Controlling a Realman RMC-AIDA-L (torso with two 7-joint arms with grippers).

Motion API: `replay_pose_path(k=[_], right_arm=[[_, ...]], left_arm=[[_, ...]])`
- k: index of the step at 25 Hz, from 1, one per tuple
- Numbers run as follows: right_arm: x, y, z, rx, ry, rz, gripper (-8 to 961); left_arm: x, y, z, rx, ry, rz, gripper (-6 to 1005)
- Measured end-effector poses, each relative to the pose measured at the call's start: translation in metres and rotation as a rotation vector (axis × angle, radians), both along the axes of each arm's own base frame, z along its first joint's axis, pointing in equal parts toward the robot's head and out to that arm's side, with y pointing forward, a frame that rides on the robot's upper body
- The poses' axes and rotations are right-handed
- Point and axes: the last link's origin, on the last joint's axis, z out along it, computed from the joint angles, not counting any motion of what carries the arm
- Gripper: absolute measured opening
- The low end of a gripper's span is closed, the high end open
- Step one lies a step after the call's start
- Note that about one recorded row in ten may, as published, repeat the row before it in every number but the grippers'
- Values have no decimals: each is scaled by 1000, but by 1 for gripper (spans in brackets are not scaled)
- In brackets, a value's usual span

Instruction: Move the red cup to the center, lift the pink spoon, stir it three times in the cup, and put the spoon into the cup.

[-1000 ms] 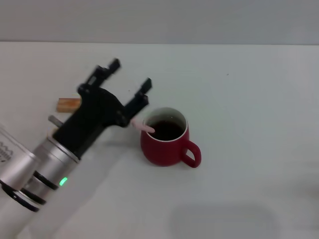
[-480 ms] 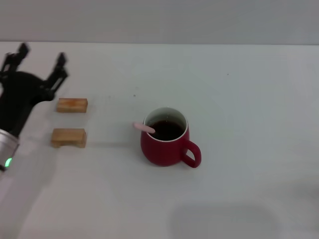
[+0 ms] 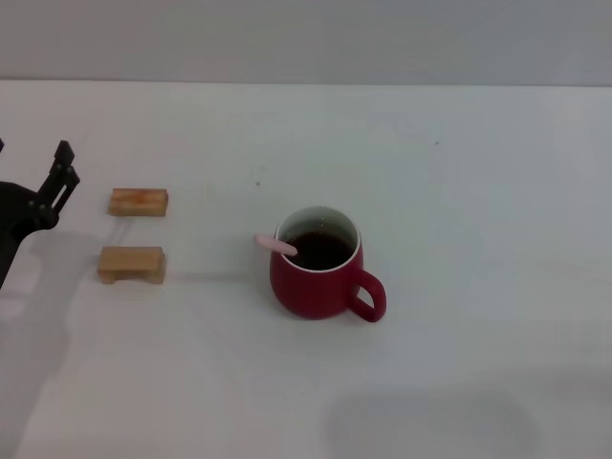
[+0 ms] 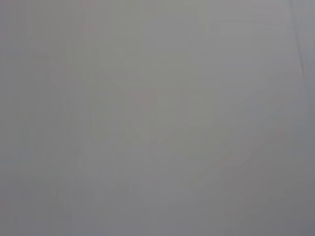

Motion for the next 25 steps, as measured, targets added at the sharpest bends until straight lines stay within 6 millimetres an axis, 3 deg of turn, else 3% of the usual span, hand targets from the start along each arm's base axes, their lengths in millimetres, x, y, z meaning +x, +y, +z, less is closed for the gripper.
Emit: replay_pose_path(k=[6,16,25], right_arm=[[-4,0,0,11,-3,24,58],[-9,1,-4,-20,5,58,469],[-9,2,-6,-54,22,73,619]], left_arm=[[-5,-5,0,1,-3,21,834],[-8,-9,1,6,-4,29,833],[-8,-9,1,2,-44,31,833]])
